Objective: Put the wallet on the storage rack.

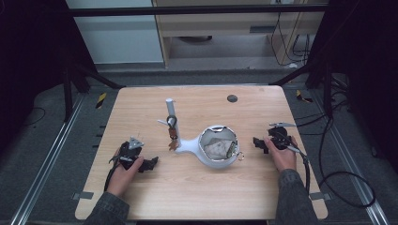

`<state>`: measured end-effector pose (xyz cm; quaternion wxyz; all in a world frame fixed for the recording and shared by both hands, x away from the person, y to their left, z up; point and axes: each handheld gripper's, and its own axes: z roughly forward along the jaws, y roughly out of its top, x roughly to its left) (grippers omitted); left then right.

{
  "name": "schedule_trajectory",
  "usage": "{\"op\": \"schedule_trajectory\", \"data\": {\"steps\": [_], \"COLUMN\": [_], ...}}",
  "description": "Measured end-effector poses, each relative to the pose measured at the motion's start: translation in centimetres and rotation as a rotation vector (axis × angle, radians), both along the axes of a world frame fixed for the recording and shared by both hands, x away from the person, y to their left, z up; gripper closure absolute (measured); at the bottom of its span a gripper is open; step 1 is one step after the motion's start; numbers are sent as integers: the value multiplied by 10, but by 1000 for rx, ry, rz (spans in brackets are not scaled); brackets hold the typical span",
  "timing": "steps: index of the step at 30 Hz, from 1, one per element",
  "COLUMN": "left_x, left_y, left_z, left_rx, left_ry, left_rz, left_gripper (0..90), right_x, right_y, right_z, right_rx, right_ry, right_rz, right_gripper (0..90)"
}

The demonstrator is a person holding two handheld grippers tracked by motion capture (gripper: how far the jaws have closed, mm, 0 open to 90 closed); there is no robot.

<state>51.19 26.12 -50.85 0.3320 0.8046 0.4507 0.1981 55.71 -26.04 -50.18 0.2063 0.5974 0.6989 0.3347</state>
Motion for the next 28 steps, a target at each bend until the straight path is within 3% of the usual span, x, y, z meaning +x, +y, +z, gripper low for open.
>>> {"op": "schedule_trajectory", "data": {"steps": [8, 13, 17, 28], "left_x": [0, 0, 0, 1], "left_y": [0, 0, 0, 0], "left_z": [0, 0, 0, 0], "left_rx": [0, -1, -1, 1], "left_ry": [0, 0, 0, 0], "left_rz": [0, 0, 1, 0], "left_gripper": [0, 0, 0, 0], "right_x": [-4, -6, -6, -16], "right_y": [-1, 2, 11, 16], "right_z": [-6, -6, -9, -10], "right_rx": [-14, -3, -103, -104], "right_ry": [-23, -28, -31, -25], "right_rz": [-14, -63, -43, -113], "right_gripper": [47, 43, 25, 18]}}
